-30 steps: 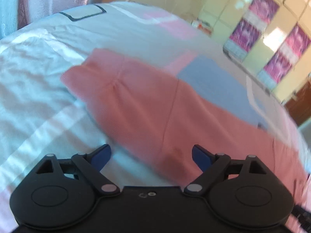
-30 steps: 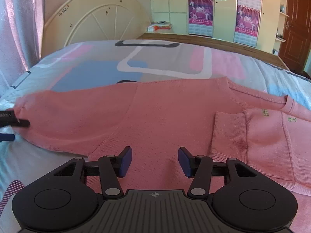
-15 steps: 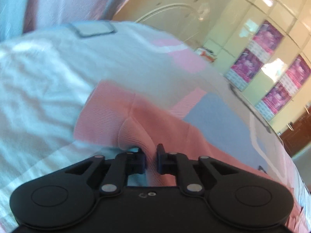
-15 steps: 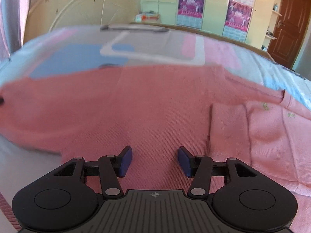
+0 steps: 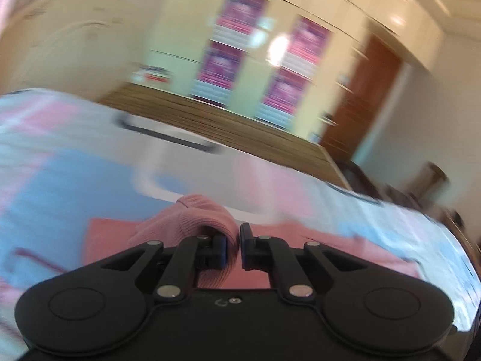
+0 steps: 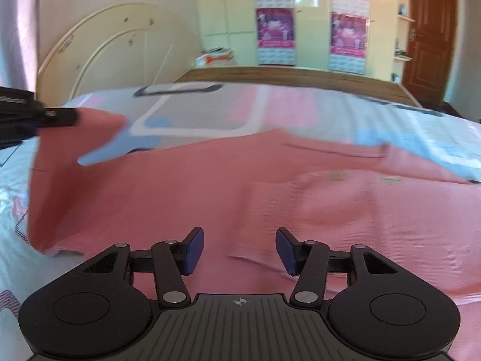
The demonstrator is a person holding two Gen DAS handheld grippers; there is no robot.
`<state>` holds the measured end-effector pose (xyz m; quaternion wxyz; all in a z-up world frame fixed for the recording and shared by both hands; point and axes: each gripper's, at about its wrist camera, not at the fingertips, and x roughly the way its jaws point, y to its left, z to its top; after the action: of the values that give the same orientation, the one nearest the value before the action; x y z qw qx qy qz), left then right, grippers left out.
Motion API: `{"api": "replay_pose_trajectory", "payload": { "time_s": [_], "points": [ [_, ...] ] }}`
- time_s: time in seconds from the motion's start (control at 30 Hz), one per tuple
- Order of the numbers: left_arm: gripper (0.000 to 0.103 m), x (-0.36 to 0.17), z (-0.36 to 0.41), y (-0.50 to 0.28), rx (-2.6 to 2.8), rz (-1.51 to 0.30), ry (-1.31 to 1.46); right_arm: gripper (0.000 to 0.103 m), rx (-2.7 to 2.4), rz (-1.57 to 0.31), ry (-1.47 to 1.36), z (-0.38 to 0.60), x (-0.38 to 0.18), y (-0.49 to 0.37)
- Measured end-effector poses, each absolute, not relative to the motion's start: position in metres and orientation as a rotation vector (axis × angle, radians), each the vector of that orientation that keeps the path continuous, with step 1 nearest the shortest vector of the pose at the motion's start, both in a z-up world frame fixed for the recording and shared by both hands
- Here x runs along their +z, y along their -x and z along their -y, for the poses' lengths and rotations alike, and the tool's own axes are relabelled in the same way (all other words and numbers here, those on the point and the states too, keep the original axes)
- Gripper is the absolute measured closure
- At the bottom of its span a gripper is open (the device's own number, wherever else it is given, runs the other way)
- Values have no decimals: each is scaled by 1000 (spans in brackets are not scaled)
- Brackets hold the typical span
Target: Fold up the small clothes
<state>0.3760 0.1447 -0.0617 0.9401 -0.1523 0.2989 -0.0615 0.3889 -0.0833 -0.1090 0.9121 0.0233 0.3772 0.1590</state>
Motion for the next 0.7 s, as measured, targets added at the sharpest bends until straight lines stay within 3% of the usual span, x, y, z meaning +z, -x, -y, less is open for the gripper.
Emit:
{"api": "replay_pose_trajectory", "payload": {
  "time_s": [0.23,0.4,0.47,0.7],
  "points": [
    [92,-118,-8,-396,-308,-744,160,50,218,-795,-81,172,-106,-382],
    [63,-148,7,-392,-297,-846,68,50,235,-816,-113,200,-108,-381],
    [24,-145,3,-378,-275,-826,44,50,261,-814,-120,200,-108,-383],
    [21,-128,-43,-342,-101,-767,-33,48,421,-768,-69,157,-103,-387]
  ]
}}
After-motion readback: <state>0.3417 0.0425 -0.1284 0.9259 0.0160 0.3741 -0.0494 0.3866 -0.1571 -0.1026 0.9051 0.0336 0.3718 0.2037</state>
